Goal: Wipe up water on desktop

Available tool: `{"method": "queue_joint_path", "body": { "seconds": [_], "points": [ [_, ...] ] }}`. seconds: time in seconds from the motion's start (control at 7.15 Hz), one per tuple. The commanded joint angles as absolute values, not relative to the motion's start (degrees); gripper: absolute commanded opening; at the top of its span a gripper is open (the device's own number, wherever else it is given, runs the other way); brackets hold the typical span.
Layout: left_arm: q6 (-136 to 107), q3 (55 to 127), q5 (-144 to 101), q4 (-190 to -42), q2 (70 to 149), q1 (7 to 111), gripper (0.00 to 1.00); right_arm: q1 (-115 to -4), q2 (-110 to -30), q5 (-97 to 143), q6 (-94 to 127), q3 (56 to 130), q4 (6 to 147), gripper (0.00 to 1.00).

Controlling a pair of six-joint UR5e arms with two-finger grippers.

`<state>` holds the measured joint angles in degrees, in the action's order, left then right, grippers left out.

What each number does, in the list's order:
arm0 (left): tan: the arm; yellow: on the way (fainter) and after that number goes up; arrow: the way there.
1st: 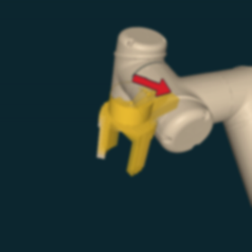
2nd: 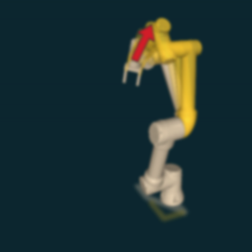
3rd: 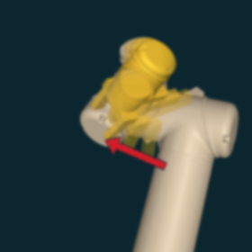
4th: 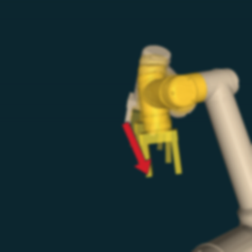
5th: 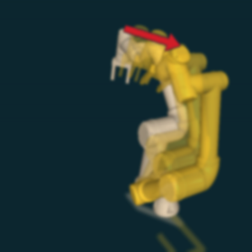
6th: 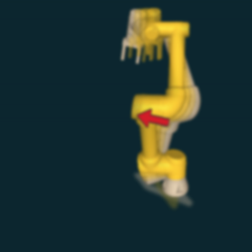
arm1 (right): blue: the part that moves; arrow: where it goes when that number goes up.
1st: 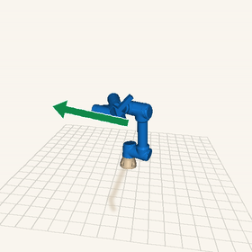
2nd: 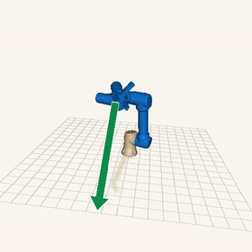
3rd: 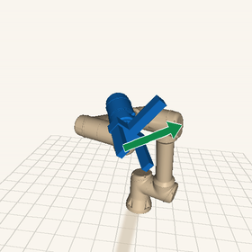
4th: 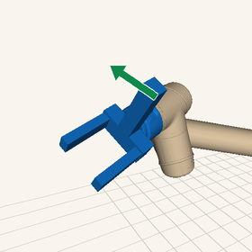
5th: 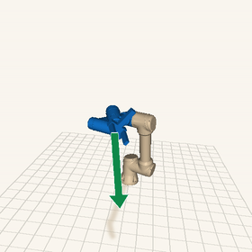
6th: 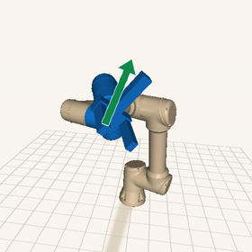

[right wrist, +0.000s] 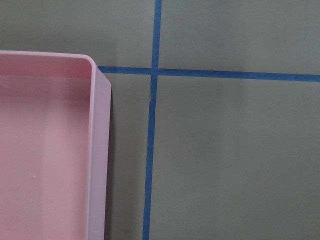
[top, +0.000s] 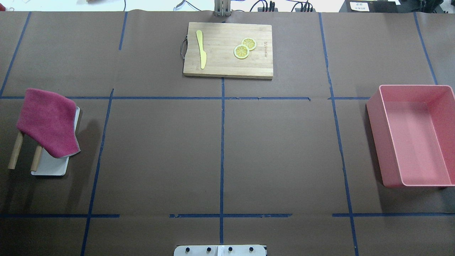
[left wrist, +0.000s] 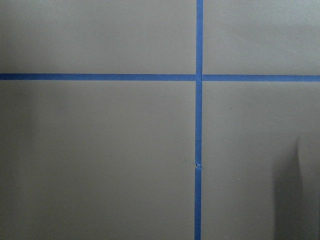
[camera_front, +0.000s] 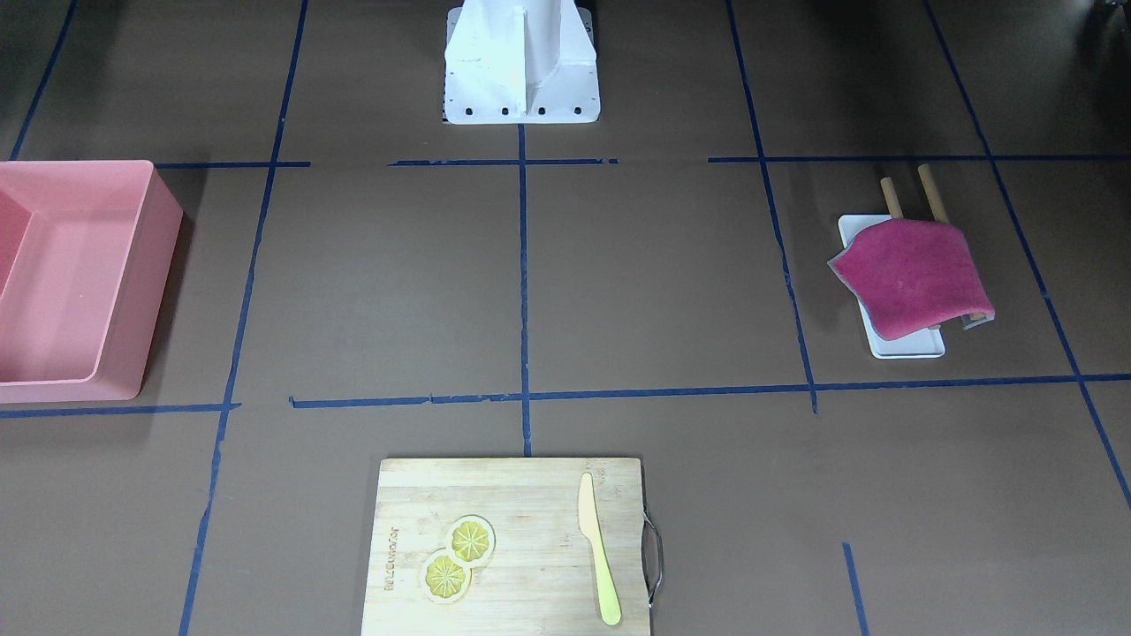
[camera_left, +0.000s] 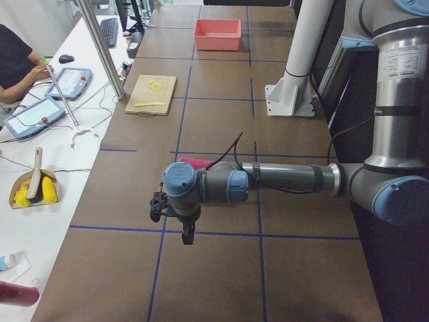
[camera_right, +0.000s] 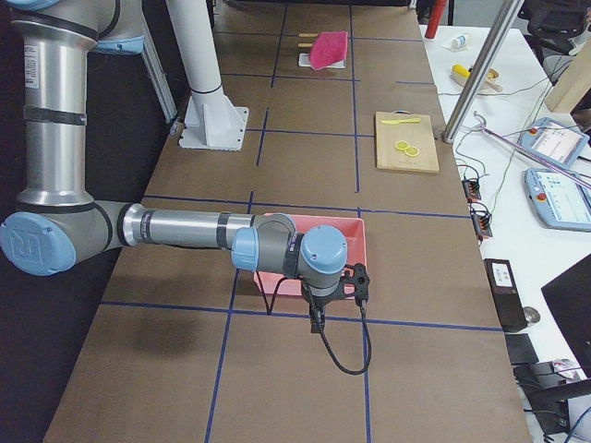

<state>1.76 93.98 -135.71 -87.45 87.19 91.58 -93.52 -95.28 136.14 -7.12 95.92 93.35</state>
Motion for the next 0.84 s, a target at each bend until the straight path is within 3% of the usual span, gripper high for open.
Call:
{"method": "queue_joint_path", "body": {
  "seconds": [0.0, 0.42, 0.7],
  "points": [
    [1.76, 93.96, -135.70, -87.45, 87.19, 91.58, 1.00, -93.60, -94.58, 136.06, -7.21, 95.98, 93.34, 1.00],
    [2.11, 94.13, -135.61, -88.41, 87.36, 91.58, 1.00, -93.60, -93.87, 136.14, -7.03, 96.41, 93.34, 1.00],
    [1.23, 100.42, -136.23, -88.42, 87.89, 91.23, 1.00, -93.60, -93.69, 136.23, -7.03, 97.81, 93.25, 1.00]
  ]
}}
